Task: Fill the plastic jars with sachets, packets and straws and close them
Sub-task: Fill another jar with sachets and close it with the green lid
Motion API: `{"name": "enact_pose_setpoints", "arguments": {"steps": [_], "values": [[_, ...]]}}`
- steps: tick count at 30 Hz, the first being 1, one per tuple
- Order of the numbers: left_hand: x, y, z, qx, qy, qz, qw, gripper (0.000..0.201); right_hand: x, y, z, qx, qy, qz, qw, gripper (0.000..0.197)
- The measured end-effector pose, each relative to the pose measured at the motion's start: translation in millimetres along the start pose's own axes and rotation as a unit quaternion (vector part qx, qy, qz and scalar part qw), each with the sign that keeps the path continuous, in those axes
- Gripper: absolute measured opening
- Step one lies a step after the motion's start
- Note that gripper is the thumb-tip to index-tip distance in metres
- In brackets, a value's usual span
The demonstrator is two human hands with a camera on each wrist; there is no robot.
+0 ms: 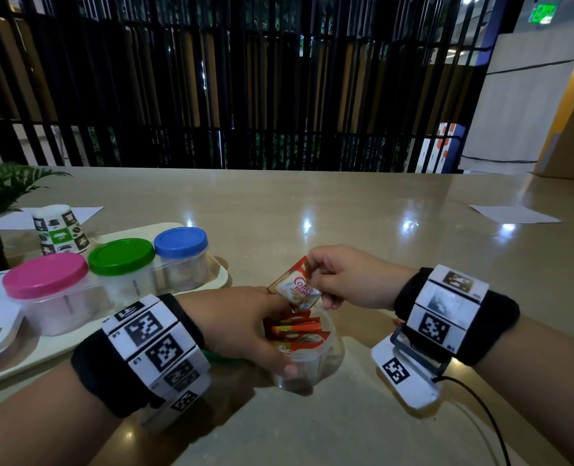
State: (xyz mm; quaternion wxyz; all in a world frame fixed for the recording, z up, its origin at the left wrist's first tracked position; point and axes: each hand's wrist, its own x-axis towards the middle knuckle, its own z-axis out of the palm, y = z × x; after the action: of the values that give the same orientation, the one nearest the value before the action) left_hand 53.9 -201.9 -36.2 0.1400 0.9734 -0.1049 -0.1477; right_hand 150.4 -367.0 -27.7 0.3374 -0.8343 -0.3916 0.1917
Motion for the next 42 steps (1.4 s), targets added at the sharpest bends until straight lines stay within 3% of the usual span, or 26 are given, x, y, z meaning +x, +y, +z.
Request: {"name": "enact_pose_setpoints", "arguments": {"steps": [6, 10, 14, 24, 30, 36, 42], "values": [[-10.3, -3.2, -8.5, 0.046, 0.013, -0.021, 0.999, 0.069, -2.0, -3.8, 0.6, -0.119, 0.018, -0.013, 0.993, 0.012], [-15.6, -3.4, -16.3, 0.069, 0.087, -0.043, 0.993, 0.059, -3.3, -6.3, 0.9, -0.154, -0.005, -0.017, 0.988, 0.012], [-10.9, 1.1, -14.1, 0.048, 0.125, -0.029, 0.991, 0.067, -4.6, -9.5, 0.3, -0.190, -0.026, -0.028, 0.981, 0.015], [10.1, 6.1, -4.5, 0.006, 0.011, -0.036, 0.999, 0.069, -5.7, -9.8, 2.6, -0.150, -0.042, -0.029, 0.987, 0.011], [10.5, 7.1, -2.5, -0.032, -0.024, -0.029, 0.999, 0.063, -8.7, -10.9, 8.2, -0.227, -0.024, -0.054, 0.972, 0.010], [10.1, 4.7, -1.3, -0.072, -0.051, -0.013, 0.996, 0.091, -10.6, -12.9, 15.4, -0.269, -0.007, -0.076, 0.960, 0.006], [10.4, 3.0, -0.9, -0.029, -0.039, -0.006, 0.999, 0.094, -10.1, -13.2, 18.8, -0.282, -0.031, -0.086, 0.955, 0.003]]}}
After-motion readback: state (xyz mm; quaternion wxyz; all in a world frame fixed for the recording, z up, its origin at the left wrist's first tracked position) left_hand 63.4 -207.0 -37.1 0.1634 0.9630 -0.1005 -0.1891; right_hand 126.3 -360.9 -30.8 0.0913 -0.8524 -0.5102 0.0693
